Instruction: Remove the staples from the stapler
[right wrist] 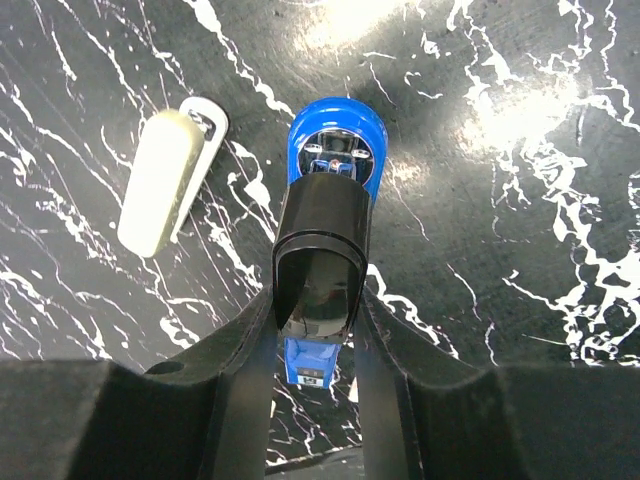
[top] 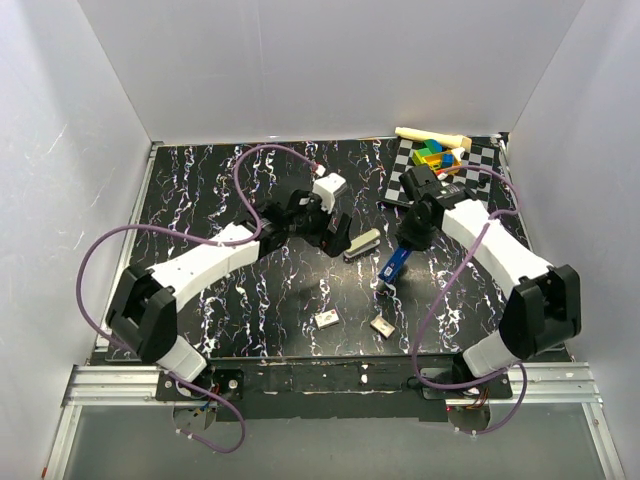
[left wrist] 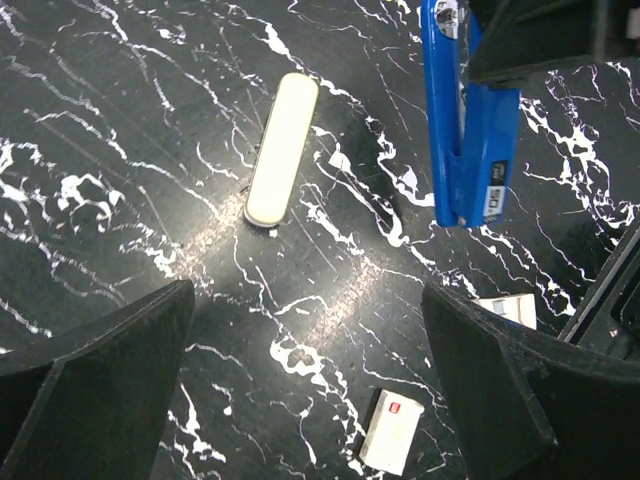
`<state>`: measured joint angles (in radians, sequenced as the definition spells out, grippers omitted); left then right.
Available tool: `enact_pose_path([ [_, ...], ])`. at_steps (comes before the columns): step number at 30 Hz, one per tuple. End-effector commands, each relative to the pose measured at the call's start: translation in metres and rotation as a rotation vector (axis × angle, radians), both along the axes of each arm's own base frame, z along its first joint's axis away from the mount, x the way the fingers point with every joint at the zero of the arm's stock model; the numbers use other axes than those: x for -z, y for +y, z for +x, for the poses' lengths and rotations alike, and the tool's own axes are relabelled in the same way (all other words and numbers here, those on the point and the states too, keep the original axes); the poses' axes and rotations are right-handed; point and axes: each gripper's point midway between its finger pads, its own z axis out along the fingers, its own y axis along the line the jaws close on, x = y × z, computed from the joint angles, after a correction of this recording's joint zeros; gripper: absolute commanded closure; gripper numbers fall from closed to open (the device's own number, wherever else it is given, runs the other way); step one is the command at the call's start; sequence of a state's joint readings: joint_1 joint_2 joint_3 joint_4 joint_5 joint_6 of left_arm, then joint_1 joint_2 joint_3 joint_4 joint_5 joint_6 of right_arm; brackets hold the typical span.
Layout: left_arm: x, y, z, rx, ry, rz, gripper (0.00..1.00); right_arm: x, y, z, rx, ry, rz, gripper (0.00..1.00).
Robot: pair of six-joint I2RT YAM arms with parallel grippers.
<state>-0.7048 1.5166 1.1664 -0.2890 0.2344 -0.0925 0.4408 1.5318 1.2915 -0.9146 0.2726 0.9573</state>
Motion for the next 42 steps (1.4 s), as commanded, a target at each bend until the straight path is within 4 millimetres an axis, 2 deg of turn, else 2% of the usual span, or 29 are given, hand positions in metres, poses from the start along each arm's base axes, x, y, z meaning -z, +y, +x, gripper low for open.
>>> enact_pose_path([
  [1,-0.012,-0.025,0.008,0.101,-0.052,-0.02,0.02,-0.019,-0.009,-0.017,-0.078,-0.039,-0.001,0.99],
  [4,-0.003,-0.041,0.014,0.155,-0.034,-0.019,0.02,-0.027,-0.017,-0.027,-0.114,-0.067,-0.019,0.99],
  [8,0.002,-0.063,0.014,0.286,-0.098,-0.036,0.02,-0.032,-0.028,-0.04,-0.148,-0.07,-0.055,0.99],
  [11,0.006,-0.079,0.016,0.33,-0.151,-0.034,0.02,-0.037,-0.021,-0.047,-0.208,-0.096,-0.003,0.99],
  [15,0.021,-0.092,0.024,0.364,-0.161,0.0,0.02,-0.038,-0.01,-0.059,-0.258,-0.107,0.08,0.99],
  [20,0.043,-0.106,0.038,0.372,-0.156,0.03,0.02,-0.035,-0.007,-0.073,-0.28,-0.102,0.121,0.99],
  [29,0.067,-0.121,0.07,0.313,-0.145,0.102,0.02,-0.034,0.003,-0.087,-0.326,-0.104,0.197,0.99],
  [37,0.092,-0.112,0.083,0.264,-0.151,0.186,0.05,-0.035,0.002,-0.087,-0.335,-0.12,0.197,0.99],
  [42,0.103,-0.108,0.089,0.237,-0.15,0.222,0.13,-0.036,0.01,-0.09,-0.349,-0.109,0.241,0.99],
])
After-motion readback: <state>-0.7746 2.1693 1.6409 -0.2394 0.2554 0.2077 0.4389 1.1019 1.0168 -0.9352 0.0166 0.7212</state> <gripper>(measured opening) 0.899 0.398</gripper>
